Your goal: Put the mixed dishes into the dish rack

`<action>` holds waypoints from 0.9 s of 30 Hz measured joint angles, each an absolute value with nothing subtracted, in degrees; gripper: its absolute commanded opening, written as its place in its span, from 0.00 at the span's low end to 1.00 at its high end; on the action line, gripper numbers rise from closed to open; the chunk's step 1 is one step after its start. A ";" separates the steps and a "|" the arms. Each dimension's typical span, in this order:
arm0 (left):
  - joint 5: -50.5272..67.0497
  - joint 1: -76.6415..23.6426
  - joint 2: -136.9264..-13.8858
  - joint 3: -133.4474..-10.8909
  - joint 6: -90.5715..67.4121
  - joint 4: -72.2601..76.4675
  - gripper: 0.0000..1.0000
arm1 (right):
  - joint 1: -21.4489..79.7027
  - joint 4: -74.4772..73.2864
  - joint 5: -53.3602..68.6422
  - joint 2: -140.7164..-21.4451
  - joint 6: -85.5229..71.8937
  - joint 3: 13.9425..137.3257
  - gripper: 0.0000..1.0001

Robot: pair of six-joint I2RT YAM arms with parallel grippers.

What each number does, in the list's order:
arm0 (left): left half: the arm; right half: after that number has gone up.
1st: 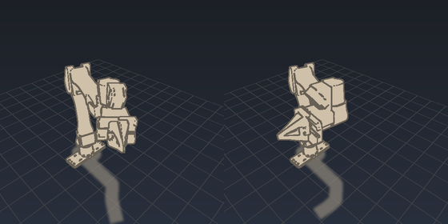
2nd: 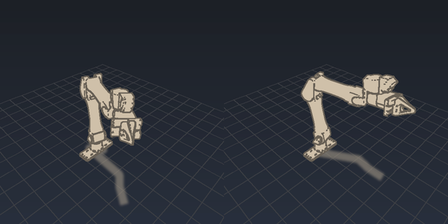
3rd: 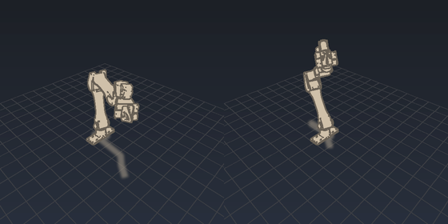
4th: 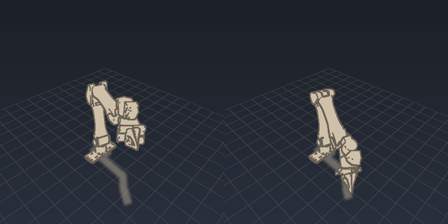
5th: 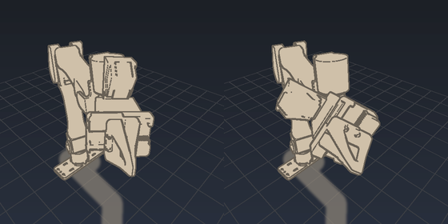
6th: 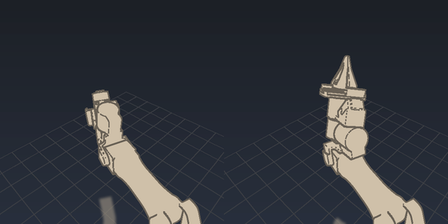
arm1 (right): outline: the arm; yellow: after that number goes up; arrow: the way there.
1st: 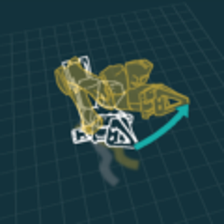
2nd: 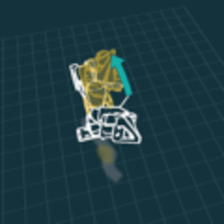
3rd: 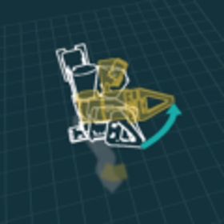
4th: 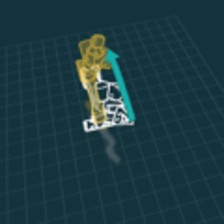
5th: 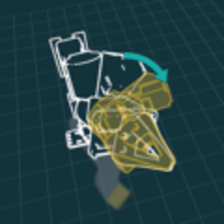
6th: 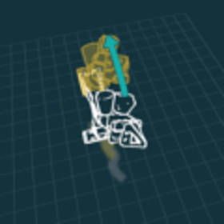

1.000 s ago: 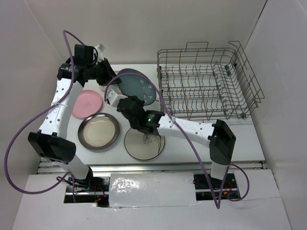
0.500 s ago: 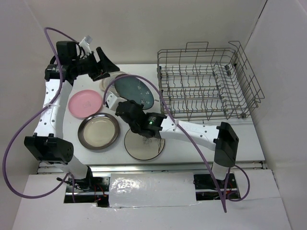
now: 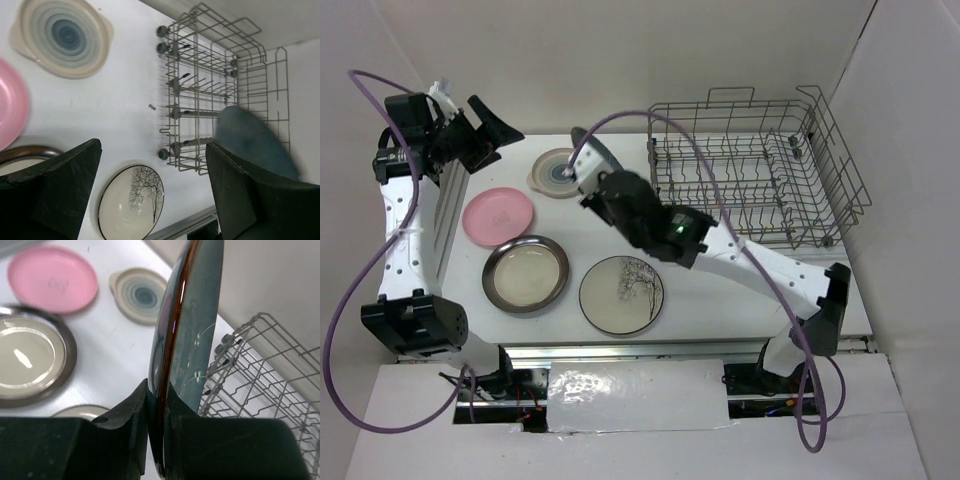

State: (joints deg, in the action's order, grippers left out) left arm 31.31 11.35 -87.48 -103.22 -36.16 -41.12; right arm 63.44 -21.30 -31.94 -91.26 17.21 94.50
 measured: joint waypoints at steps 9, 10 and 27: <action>31.59 13.06 -76.95 -82.94 -35.99 -38.70 0.97 | 43.38 -28.84 -17.06 -87.22 7.46 107.68 0.00; 32.25 13.04 -76.29 -80.82 -35.97 -38.68 0.97 | 40.75 -28.71 -15.64 -86.52 6.79 107.44 0.00; 30.24 13.43 -75.85 -75.05 -32.23 -37.43 0.97 | 8.14 -26.52 9.56 -86.70 5.87 95.88 0.00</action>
